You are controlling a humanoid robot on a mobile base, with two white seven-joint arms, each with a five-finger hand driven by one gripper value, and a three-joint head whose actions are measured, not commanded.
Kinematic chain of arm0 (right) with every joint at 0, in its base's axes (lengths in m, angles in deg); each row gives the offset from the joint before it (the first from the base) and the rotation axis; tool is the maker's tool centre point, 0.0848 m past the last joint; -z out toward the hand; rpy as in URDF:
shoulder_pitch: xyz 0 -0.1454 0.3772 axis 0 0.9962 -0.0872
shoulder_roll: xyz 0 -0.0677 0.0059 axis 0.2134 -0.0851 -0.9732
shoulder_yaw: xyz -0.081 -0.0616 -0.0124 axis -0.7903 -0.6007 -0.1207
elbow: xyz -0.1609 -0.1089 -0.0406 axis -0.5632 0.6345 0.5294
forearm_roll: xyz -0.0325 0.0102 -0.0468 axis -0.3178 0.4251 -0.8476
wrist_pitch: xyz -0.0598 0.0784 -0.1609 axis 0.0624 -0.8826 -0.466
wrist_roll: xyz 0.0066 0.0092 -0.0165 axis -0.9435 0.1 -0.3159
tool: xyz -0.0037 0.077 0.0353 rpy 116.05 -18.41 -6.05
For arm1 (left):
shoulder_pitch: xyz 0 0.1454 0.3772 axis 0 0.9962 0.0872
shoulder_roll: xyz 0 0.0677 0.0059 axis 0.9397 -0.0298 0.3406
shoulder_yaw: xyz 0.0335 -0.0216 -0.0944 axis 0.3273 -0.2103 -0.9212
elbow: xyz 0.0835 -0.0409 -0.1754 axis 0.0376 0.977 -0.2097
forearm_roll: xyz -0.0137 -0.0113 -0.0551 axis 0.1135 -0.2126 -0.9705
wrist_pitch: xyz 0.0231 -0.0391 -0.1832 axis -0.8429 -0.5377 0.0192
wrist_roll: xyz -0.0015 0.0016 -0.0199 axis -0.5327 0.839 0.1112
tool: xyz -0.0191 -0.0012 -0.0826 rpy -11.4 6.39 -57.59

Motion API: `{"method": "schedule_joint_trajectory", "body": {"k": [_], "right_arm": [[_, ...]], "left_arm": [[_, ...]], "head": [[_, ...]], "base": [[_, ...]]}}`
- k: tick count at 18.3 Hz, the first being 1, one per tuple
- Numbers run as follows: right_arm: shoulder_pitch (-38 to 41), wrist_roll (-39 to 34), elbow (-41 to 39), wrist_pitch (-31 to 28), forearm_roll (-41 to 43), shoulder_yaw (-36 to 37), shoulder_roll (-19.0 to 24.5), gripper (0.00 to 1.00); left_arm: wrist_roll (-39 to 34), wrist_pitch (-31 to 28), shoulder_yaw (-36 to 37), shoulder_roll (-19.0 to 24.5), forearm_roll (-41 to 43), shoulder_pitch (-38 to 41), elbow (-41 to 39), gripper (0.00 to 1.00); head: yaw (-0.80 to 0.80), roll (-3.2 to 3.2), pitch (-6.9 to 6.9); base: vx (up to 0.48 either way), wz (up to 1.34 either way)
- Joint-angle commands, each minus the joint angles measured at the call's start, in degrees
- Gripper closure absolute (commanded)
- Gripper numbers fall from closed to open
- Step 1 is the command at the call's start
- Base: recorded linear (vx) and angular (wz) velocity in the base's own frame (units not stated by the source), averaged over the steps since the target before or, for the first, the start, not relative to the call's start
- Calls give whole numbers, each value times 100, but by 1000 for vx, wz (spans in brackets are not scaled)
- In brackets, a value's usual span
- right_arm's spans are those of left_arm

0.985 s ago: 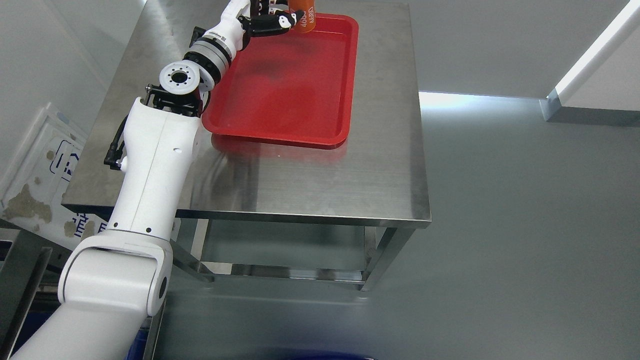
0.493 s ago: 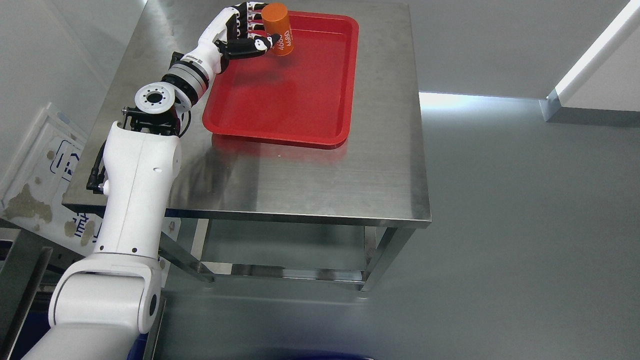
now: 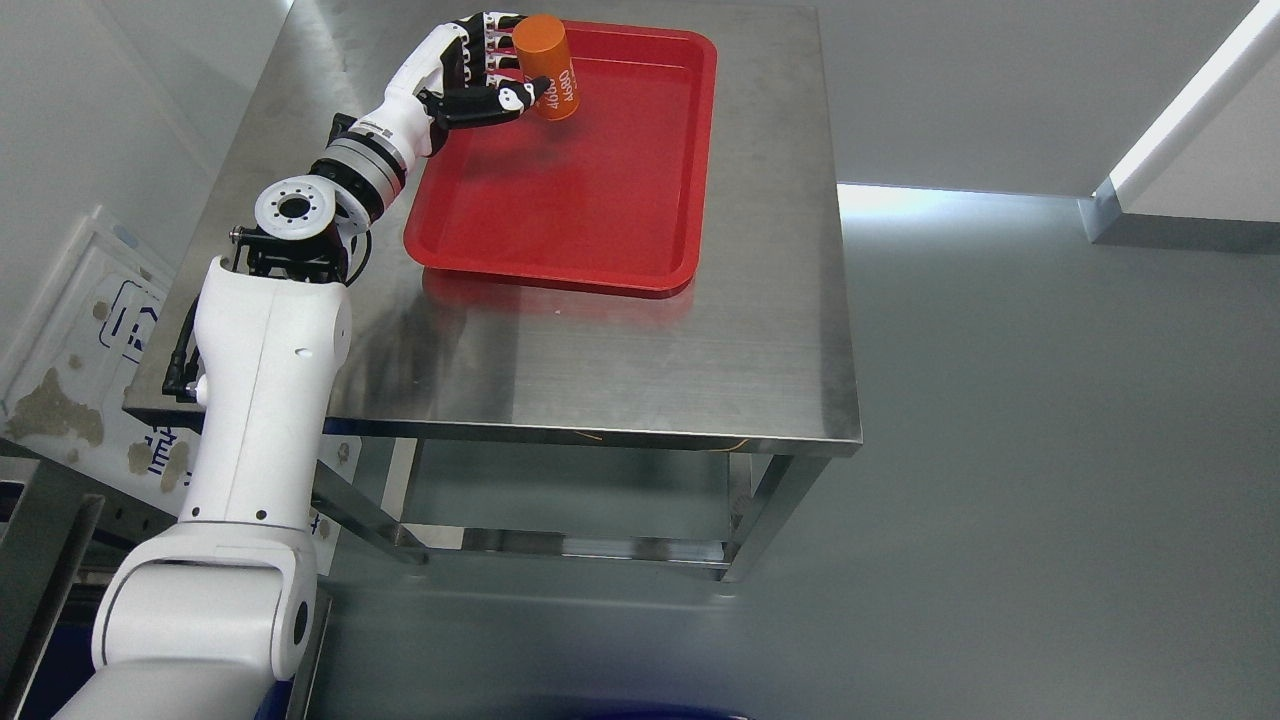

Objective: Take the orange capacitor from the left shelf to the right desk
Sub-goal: 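Lower the capacitor onto the red tray and open the left hand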

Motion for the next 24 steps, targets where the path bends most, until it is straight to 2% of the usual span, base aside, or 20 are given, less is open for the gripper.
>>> {"method": "schedule_joint_trajectory", "body": {"k": [1,9,10,16,20,24], "right_arm": [[114,-4,-100,2,-26,70,-100,0],[114,-4,-100,2,-26,70,-100,0],[114,-4,-100,2,-26,70,-100,0],[114,-4,-100,-7,-26,70,-100,0],[114,-4,-100,2,-26,70,-100,0],[114,-4,-100,2,-26,70,-100,0]], "left_arm": [[25,-2,45,23,-35,94,-118,75],[43,-2,159,23,-44,155,-127,67],[43,-2,212,23,-44,164,-127,62],[43,-2,239,23,-44,173,-136,44],[43,-2,239,23,-44,173,-180,24],[43,-2,151,14,-70,164,-241,15]], "head": [[0,0,0],[0,0,0],[0,0,0],[0,0,0],[0,0,0],[0,0,0]], "base": [[0,0],[0,0],[0,0],[0,0],[0,0],[0,0]]}}
